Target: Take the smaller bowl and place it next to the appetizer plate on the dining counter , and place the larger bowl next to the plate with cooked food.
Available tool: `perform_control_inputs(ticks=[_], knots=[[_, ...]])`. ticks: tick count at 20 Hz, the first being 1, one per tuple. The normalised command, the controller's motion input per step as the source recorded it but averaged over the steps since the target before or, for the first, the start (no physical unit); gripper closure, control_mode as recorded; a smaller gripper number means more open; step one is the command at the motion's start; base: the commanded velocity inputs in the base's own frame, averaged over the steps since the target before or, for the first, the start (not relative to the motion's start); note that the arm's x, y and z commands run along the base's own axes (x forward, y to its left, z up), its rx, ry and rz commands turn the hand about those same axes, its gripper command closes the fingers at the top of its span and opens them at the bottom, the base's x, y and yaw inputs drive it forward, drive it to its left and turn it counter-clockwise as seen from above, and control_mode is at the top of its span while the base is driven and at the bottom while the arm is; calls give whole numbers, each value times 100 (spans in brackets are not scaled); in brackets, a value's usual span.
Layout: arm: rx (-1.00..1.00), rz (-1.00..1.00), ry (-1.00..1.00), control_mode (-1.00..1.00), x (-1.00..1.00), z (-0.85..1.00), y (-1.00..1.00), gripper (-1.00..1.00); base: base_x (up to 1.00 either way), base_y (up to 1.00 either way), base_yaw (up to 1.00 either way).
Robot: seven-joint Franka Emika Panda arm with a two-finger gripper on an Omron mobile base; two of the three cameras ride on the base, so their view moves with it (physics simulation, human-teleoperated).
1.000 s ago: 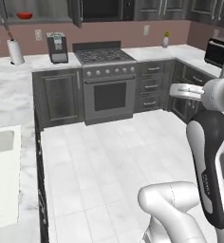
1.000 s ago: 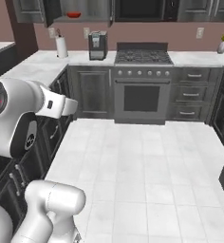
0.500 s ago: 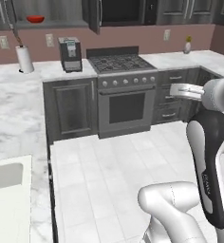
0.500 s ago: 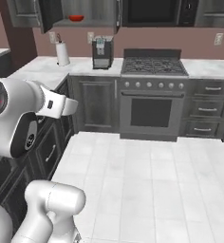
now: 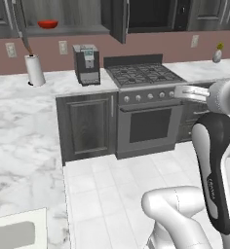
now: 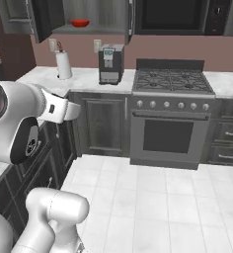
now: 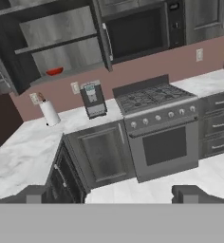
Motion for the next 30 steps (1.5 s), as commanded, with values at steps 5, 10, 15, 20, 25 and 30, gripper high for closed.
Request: perform_control_inputs(ticks=[5, 10, 15, 20, 25, 30], knots=[[0, 0, 0, 100, 0, 0, 0, -100, 100, 33, 5], [0, 0, 0, 100, 0, 0, 0, -100, 100, 32, 4], [0, 0, 0, 100, 0, 0, 0, -100, 100, 53, 2], [0, 0, 0, 100, 0, 0, 0, -100, 100, 54, 0], [0, 0, 0, 100, 0, 0, 0, -100, 100, 0, 0], [0, 0, 0, 100, 0, 0, 0, -100, 100, 28, 0]])
